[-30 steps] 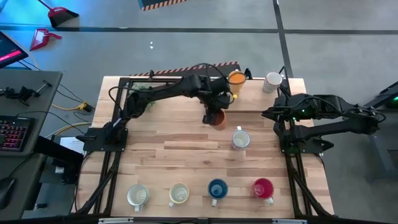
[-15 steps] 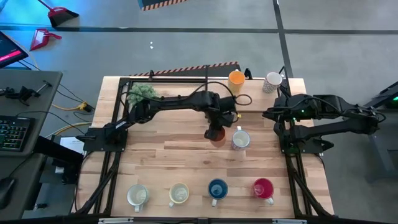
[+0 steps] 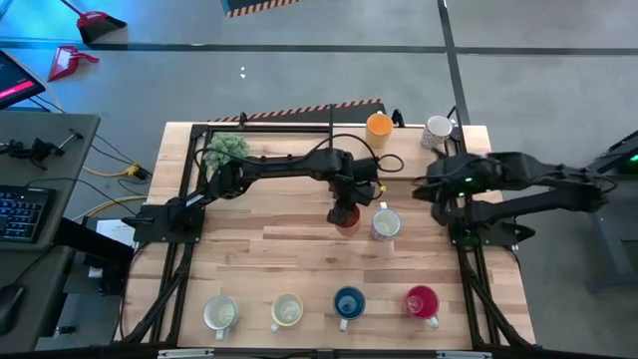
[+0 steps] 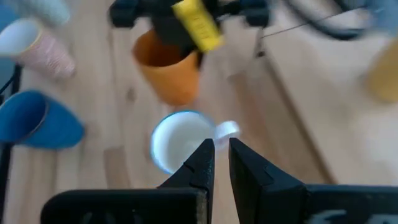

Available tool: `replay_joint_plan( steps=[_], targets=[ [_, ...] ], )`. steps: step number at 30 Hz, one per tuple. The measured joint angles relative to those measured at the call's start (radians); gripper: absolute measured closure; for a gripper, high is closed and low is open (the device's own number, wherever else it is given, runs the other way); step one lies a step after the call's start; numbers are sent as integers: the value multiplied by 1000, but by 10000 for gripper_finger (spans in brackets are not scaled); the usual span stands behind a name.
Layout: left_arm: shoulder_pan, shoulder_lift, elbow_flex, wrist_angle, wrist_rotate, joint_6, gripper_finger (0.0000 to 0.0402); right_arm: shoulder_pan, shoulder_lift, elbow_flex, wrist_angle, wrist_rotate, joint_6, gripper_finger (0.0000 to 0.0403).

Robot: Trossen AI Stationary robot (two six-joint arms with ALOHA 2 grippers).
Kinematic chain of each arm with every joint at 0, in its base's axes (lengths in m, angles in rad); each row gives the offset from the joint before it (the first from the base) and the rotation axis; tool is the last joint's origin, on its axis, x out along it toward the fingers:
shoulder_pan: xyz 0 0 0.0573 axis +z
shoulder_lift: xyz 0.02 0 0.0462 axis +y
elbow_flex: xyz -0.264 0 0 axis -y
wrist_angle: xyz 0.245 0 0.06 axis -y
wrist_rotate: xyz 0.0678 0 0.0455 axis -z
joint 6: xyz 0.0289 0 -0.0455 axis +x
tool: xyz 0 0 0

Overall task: Place coffee mugs
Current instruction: Put the orange mug on the shelf

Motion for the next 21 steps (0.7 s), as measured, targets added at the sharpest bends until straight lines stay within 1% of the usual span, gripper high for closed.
replay_joint_plan(
  steps=[5,8,11,15,17,21],
  targets=[
    [10,0,0,3,-22,-8,390,52,110,0,108,-52,-16,379],
    [22,0,0,3,-22,-31,390,81,165,0,155,-60,28,379],
    [34,0,0,4,-25,-44,390,97,209,0,171,-61,84,379],
    [48,0,19,24,-38,-75,390,104,259,0,203,-51,109,379],
    [51,-7,20,57,-46,-88,390,103,281,0,226,-48,109,379],
    [50,-28,20,67,-70,-102,390,99,307,-1,306,-28,109,379]
  ],
)
